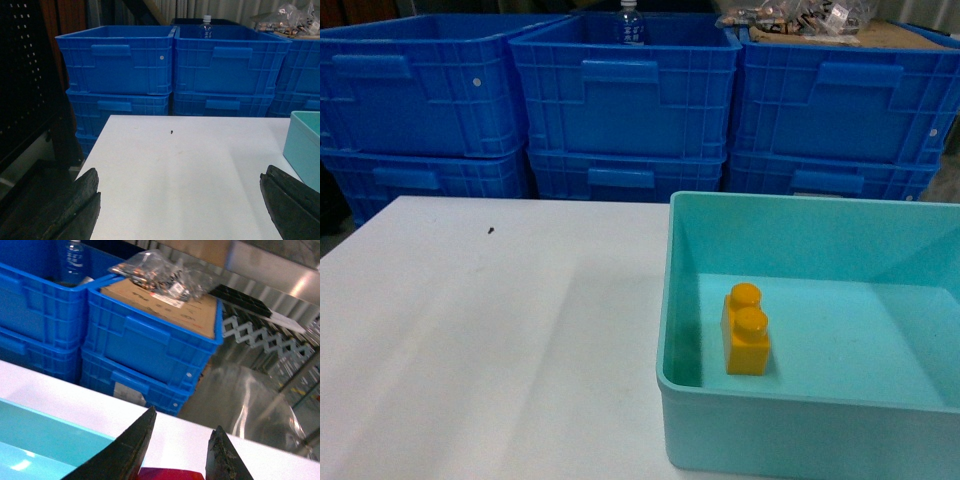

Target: Pick red block from blue box to shelf

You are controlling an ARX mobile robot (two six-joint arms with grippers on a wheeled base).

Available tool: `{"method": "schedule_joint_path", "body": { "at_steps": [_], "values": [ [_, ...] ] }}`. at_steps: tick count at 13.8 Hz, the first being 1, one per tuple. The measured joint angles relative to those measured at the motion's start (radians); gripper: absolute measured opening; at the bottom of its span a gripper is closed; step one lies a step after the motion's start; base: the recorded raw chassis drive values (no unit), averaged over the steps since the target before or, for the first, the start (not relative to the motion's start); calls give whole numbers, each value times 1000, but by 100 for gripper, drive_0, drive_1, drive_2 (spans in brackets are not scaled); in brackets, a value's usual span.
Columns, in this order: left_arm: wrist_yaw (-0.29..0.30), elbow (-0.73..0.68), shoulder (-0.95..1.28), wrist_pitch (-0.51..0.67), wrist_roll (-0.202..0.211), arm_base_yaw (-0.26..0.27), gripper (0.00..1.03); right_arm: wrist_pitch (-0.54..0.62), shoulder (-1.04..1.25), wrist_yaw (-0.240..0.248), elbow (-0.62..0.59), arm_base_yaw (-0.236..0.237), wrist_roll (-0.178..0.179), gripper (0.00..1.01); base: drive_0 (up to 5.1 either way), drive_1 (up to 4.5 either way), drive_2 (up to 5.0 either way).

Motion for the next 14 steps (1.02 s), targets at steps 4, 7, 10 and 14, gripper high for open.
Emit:
{"method": "schedule_joint_path", "body": {
  "at_steps": [4,7,10,14],
  "values": [
    [0,0,0,0,0,0,98,-26,-296,-58,-161,-122,-3,28,0,0,0],
    [0,0,0,0,0,0,98,-153,-513,-46,-238,-75,48,28,0,0,0],
    [0,0,0,0,0,0,98,-270,-710,23,-333,74,64,28,0,0,0],
    [0,0,0,0,0,0,98,-293,-755,171,-376,214,71,28,0,0,0]
  ]
}}
